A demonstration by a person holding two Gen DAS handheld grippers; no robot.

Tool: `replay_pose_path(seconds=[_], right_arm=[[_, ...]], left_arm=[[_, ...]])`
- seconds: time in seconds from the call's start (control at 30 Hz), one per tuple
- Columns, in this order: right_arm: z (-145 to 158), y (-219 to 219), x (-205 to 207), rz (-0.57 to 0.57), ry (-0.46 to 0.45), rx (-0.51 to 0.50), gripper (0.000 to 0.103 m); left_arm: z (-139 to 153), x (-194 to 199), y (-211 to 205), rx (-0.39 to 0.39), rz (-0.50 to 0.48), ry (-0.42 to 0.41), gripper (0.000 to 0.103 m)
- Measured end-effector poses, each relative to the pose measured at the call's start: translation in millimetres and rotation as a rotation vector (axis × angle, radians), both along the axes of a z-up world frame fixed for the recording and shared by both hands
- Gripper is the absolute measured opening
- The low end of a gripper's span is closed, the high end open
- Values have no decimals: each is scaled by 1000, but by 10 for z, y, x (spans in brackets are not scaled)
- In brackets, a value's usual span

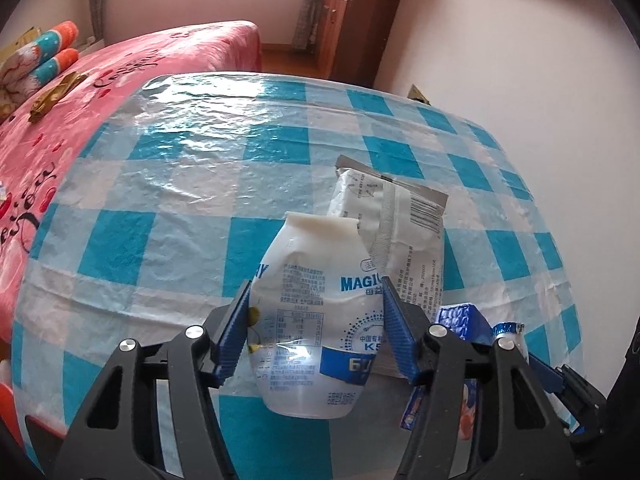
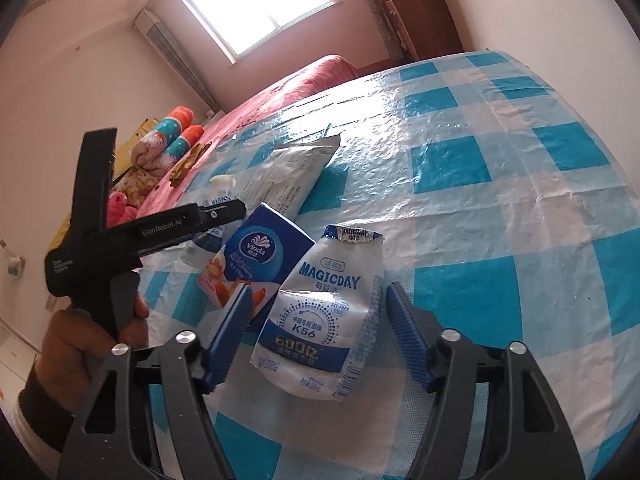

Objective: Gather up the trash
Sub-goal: 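Grasp the MAGICDAY yogurt bottle with the left gripper and lift it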

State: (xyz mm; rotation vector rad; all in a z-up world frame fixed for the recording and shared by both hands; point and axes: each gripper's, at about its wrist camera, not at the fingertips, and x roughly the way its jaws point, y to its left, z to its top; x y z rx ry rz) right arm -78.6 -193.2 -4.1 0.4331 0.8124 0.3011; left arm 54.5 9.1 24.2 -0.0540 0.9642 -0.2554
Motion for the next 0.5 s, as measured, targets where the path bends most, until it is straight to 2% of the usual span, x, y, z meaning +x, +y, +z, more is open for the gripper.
replay_pose_path(seconds=[0.13, 0.37, 0.5], right_arm=[[-2, -3, 4, 6, 0, 3, 66], [-14, -31, 49, 2, 8, 1, 55], [-3, -11, 70, 3, 10, -15, 55]], left_arm=[[-2, -76, 61, -7, 33, 7, 62], [76, -237, 247, -14, 79, 16, 62], [143, -383, 314, -15, 70, 5, 62]])
